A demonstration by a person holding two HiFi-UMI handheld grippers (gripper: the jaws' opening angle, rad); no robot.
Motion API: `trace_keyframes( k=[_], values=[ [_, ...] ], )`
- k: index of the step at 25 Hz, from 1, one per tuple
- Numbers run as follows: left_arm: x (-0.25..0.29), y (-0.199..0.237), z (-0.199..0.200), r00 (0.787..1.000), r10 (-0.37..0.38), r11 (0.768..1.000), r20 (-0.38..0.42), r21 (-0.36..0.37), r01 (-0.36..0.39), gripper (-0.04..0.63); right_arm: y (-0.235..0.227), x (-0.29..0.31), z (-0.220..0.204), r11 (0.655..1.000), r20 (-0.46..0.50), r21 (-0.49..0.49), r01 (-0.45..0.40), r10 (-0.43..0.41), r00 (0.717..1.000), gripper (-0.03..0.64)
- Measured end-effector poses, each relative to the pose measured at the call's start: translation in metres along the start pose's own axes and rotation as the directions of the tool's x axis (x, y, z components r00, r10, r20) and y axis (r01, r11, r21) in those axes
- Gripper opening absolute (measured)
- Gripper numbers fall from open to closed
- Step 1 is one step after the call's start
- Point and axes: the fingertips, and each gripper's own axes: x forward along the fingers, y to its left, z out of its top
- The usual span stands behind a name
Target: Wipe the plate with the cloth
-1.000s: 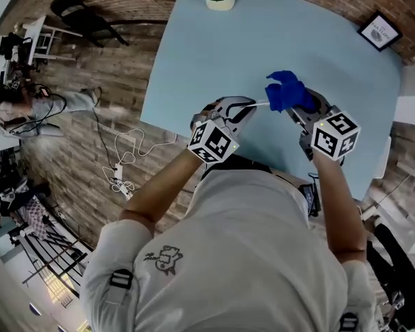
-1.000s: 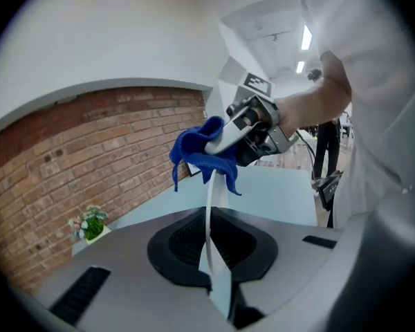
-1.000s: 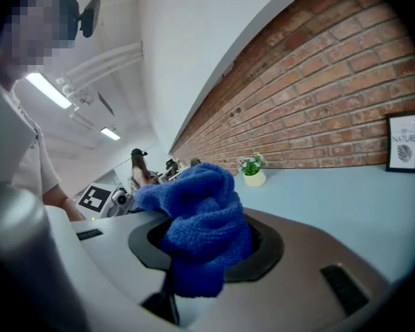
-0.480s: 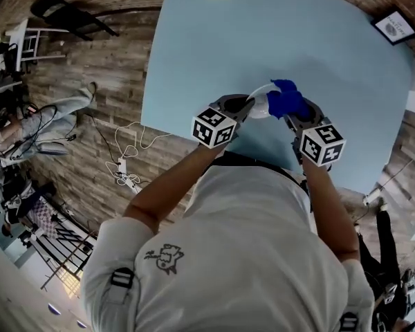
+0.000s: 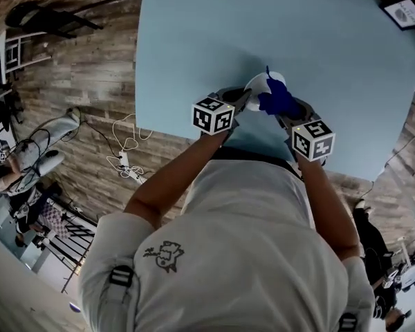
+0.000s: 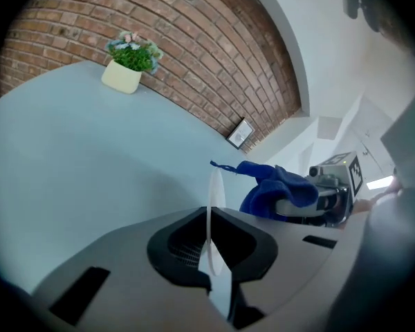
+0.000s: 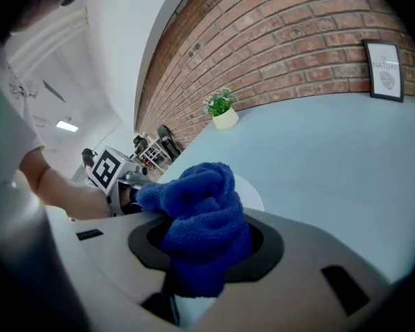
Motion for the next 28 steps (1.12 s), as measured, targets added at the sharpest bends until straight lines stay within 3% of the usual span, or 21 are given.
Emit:
trace_keyframes(
  k=[6,10,14,18,25,28],
  values=[
    [0.021,0.026,-0.008,1.0,-0.026,0.989,-0.001,-0.148,0.025,0.018,-0.018,0.005,-0.009,0.999,-0.026,0.036,0.029,-0.028,0.999,0.128],
    [0.027,0.036,-0.011,1.0,-0.027,0.987,-0.007,-0.162,0.026,0.018,-0.019,0.004,-0.013,0.999,-0.045,0.028,0.041,-0.039,0.998,0.129],
    [0.037,0.042,-0.012,1.0,-0.018,0.994,-0.022,-0.11,0.015,0.021,-0.021,0.004,-0.018,0.998,-0.057,0.039,0.04,-0.038,0.998,0.128],
    [0.044,0.049,-0.014,0.997,0.054,0.998,-0.055,-0.015,-0.055,0.051,-0.019,0.001,-0.021,0.998,-0.061,0.04,0.04,-0.037,0.997,0.127],
    [0.048,0.053,-0.019,0.979,0.179,0.974,-0.093,0.156,-0.164,0.101,-0.014,-0.008,-0.028,0.998,-0.059,0.04,0.041,-0.038,0.998,0.127],
    [0.053,0.045,-0.024,0.976,0.199,0.964,-0.087,0.196,-0.179,0.177,-0.014,-0.015,-0.03,0.999,-0.048,0.03,0.034,-0.033,0.998,0.128]
  ],
)
